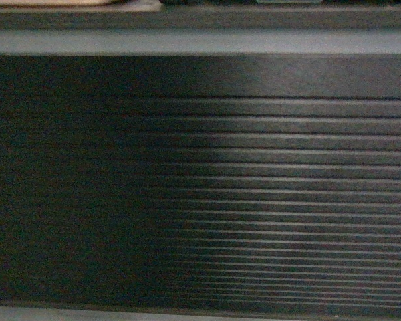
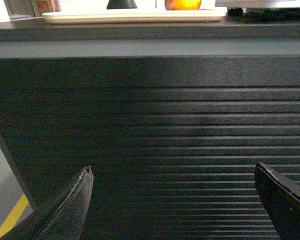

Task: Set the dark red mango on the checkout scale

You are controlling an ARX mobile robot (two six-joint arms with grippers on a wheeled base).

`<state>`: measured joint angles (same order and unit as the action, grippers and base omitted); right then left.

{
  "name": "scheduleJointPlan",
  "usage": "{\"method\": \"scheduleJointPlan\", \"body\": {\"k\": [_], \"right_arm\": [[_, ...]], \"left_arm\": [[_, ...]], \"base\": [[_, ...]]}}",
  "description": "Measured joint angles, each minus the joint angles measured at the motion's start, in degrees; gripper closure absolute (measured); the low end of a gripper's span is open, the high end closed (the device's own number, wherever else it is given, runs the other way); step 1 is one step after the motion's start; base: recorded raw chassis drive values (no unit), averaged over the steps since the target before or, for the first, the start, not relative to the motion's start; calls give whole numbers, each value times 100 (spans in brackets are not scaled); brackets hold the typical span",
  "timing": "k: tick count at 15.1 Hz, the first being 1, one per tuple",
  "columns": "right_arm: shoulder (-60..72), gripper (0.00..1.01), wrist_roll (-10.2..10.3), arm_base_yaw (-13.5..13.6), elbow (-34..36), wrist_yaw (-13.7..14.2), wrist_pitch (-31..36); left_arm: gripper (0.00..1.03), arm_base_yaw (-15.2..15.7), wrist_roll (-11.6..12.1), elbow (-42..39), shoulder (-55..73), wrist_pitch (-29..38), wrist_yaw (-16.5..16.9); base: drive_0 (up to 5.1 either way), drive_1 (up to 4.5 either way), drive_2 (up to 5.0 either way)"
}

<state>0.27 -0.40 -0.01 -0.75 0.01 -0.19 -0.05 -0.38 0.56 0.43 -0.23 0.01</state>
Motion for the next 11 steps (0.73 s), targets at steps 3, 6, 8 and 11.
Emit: {"method": "scheduleJointPlan", "body": {"k": [3,6,8,11], "right_arm": [[0,3,0,0,0,-2,0],[0,3,-9,0,0,-7,-2],[0,3,-7,0,0,-4,0],[0,3,0,0,0,2,0]], "left_arm": [[5,0,22,0,0,2,0],[5,0,42,0,0,0,-4],[5,0,39,0,0,4,-11],[5,0,39,0,0,2,-7]], "base": [[0,0,0],[0,0,0],[0,0,0],[0,0,0]]}}
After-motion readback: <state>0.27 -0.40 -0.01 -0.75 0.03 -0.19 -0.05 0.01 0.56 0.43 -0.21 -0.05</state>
